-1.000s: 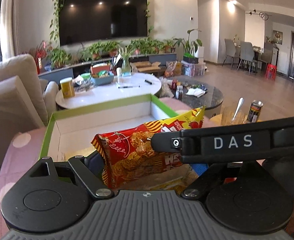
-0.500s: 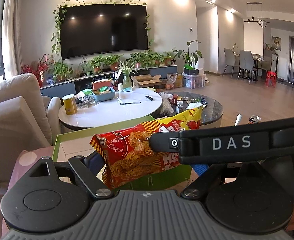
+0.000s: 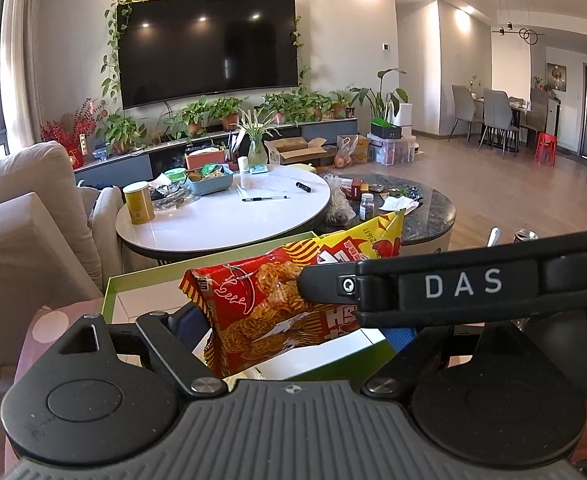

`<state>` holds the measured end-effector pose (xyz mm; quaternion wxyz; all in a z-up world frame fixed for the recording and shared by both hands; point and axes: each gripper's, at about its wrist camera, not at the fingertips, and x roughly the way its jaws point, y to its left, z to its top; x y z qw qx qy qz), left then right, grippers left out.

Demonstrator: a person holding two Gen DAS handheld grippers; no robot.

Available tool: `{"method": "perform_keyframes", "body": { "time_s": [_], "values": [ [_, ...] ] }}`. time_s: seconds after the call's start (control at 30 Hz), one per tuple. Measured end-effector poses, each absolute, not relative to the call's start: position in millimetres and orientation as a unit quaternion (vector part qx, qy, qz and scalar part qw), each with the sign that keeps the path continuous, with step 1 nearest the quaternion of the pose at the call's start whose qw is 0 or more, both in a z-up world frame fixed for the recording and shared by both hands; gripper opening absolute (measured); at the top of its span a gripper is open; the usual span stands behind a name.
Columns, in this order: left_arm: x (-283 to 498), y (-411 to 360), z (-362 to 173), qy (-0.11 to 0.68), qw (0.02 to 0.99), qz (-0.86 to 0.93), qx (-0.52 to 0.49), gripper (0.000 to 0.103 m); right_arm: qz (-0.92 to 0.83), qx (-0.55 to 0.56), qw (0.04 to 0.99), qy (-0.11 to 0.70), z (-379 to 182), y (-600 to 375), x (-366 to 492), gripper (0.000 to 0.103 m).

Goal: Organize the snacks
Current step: 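Lift the chip bag over the box and drop it inside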

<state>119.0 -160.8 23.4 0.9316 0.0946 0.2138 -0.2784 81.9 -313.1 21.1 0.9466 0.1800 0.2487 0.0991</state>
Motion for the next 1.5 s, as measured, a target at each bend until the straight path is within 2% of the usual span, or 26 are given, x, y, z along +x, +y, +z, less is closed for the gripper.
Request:
{"method": "perform_keyframes", "body": {
  "time_s": [1.5],
  "values": [
    [152, -179, -12, 0.287, 0.911, -0.275, 0.114, 0.087, 0.076, 0.211, 0.921, 0.318, -13, -323, 112, 0.069]
  ]
}}
